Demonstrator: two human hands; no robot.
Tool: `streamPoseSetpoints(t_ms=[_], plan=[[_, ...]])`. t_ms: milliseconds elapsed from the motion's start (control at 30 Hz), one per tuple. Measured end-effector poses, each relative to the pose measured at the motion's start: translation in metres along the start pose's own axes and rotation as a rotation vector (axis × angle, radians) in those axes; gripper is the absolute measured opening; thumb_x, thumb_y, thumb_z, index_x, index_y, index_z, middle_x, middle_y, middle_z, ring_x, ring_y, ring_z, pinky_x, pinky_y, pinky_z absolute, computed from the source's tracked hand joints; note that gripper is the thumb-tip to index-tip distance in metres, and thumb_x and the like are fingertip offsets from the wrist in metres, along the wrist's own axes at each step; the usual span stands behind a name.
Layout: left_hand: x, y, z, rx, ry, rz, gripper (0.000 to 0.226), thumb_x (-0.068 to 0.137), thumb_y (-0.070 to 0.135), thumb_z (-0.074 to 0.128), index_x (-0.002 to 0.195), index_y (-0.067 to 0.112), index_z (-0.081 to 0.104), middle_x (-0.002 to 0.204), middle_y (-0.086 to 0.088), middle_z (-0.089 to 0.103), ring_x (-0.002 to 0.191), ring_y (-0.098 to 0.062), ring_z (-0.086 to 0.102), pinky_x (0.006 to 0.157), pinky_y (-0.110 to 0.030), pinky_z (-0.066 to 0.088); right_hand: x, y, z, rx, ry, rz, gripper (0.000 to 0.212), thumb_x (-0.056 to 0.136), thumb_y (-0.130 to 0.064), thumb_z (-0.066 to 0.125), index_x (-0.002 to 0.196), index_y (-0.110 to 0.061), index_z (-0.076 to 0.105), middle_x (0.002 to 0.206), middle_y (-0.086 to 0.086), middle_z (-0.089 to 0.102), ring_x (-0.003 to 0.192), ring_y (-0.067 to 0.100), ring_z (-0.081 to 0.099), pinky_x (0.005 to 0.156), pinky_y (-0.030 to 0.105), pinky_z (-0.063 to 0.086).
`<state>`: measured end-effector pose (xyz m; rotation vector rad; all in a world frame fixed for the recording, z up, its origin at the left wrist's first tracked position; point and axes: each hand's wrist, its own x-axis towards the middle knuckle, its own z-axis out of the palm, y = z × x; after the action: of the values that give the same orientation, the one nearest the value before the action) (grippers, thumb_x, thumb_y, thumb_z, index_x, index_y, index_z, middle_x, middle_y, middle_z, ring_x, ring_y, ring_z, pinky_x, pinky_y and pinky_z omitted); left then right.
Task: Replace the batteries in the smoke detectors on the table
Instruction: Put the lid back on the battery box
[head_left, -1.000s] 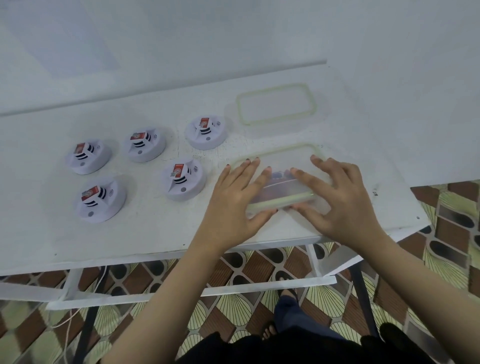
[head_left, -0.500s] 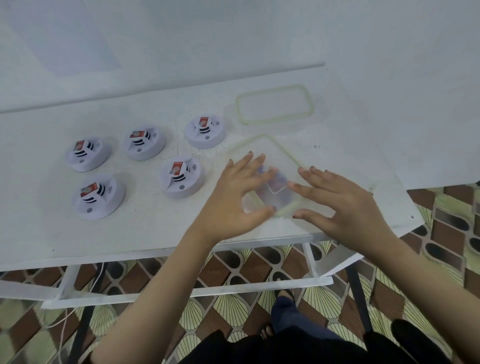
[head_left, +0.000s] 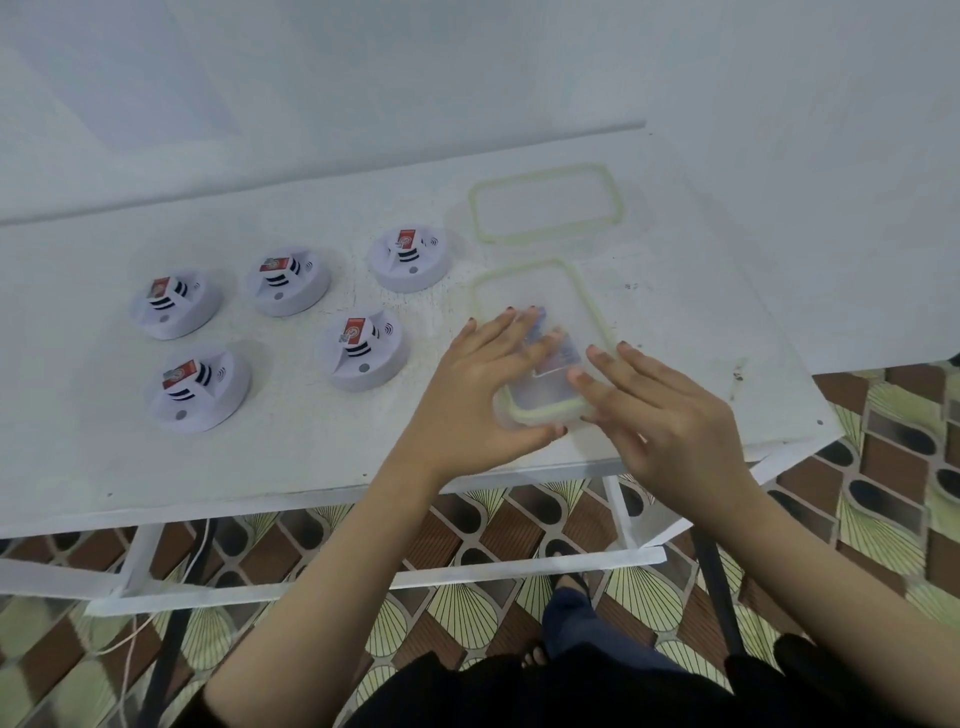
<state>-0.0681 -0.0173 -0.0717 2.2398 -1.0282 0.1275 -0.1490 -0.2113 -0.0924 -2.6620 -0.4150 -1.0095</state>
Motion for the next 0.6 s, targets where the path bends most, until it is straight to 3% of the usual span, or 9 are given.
streamPoseSetpoints(t_ms=[67, 133, 167, 233, 300, 367, 433, 500, 600], plan=[[0.003, 0.002, -0.011, -0.147, -0.016, -0.106, 0.071, 0.077, 0.057, 0.059, 0.141, 0.033, 0.040, 0.153, 0.012, 0.029, 0.143, -0.004, 0.021, 0.116, -0.019, 0.006, 0.002, 0.005, -0.003, 0.101, -0.060, 0.012, 0.035, 0.085, -0.012, 0.066, 0.119, -0.019, 0.065, 0.128, 0.006, 0.059, 0.118, 0.029, 0.056, 0.096, 0.034, 0.046], [0.007, -0.004, -0.021, -0.306, 0.051, -0.314, 0.061, 0.088, 0.048, 0.058, 0.143, 0.036, 0.035, 0.157, 0.010, 0.023, 0.145, -0.004, 0.016, 0.117, -0.024, 0.010, 0.003, 0.005, -0.009, 0.307, -0.118, 0.123, 0.042, 0.081, -0.008, 0.064, 0.121, -0.024, 0.061, 0.137, 0.008, 0.051, 0.123, 0.028, 0.050, 0.100, 0.028, 0.041], [0.010, -0.008, -0.027, -0.362, 0.071, -0.429, 0.057, 0.093, 0.041, 0.057, 0.145, 0.037, 0.033, 0.158, 0.010, 0.021, 0.145, -0.005, 0.014, 0.117, -0.029, 0.012, 0.004, 0.001, -0.014, 0.434, -0.137, 0.242, 0.043, 0.081, -0.010, 0.063, 0.119, -0.029, 0.061, 0.141, 0.002, 0.046, 0.127, 0.023, 0.047, 0.101, 0.020, 0.039], [0.018, -0.016, -0.036, -0.535, 0.057, -0.579, 0.051, 0.098, 0.032, 0.053, 0.146, 0.035, 0.034, 0.157, 0.009, 0.027, 0.142, -0.005, 0.022, 0.116, -0.032, 0.019, 0.007, -0.011, -0.023, 0.637, -0.162, 0.472, 0.036, 0.083, -0.023, 0.065, 0.115, -0.038, 0.061, 0.137, -0.026, 0.042, 0.131, 0.006, 0.040, 0.096, 0.009, 0.040], [0.024, -0.022, -0.042, -0.671, 0.012, -0.600, 0.042, 0.093, 0.023, 0.058, 0.134, 0.031, 0.049, 0.144, 0.006, 0.048, 0.131, -0.007, 0.041, 0.111, -0.030, 0.030, 0.011, -0.021, -0.027, 0.680, -0.188, 0.596, 0.040, 0.080, -0.036, 0.072, 0.118, -0.040, 0.059, 0.119, -0.037, 0.051, 0.119, -0.008, 0.049, 0.083, 0.012, 0.050], [0.027, -0.025, -0.044, -0.729, -0.030, -0.578, 0.039, 0.081, 0.014, 0.059, 0.119, 0.025, 0.058, 0.121, 0.001, 0.063, 0.110, -0.009, 0.058, 0.098, -0.025, 0.042, 0.015, -0.022, -0.027, 0.662, -0.248, 0.700, 0.059, 0.076, -0.036, 0.074, 0.129, -0.040, 0.050, 0.112, -0.023, 0.060, 0.087, -0.006, 0.064, 0.073, 0.012, 0.051], [0.028, -0.025, -0.043, -0.731, -0.027, -0.564, 0.034, 0.080, 0.006, 0.060, 0.110, 0.021, 0.060, 0.107, -0.001, 0.066, 0.094, -0.010, 0.062, 0.088, -0.022, 0.045, 0.019, -0.019, -0.028, 0.736, -0.293, 0.794, 0.072, 0.075, -0.025, 0.076, 0.136, -0.040, 0.040, 0.119, -0.010, 0.059, 0.074, 0.005, 0.068, 0.073, 0.017, 0.053], [0.026, -0.024, -0.042, -0.710, -0.016, -0.548, 0.030, 0.084, 0.001, 0.063, 0.106, 0.021, 0.059, 0.103, 0.001, 0.064, 0.089, -0.010, 0.061, 0.085, -0.021, 0.046, 0.022, -0.015, -0.030, 0.938, -0.273, 0.911, 0.077, 0.077, -0.009, 0.074, 0.138, -0.039, 0.038, 0.122, -0.002, 0.059, 0.076, 0.016, 0.070, 0.073, 0.026, 0.056], [0.018, -0.025, -0.041, -0.700, -0.049, -0.538, 0.037, 0.076, 0.012, 0.074, 0.104, 0.028, 0.057, 0.103, 0.002, 0.061, 0.089, -0.014, 0.060, 0.082, -0.024, 0.051, 0.026, -0.004, -0.031, 1.091, -0.226, 1.004, 0.071, 0.081, 0.006, 0.064, 0.135, -0.035, 0.043, 0.122, 0.004, 0.061, 0.086, 0.026, 0.067, 0.081, 0.037, 0.055]])
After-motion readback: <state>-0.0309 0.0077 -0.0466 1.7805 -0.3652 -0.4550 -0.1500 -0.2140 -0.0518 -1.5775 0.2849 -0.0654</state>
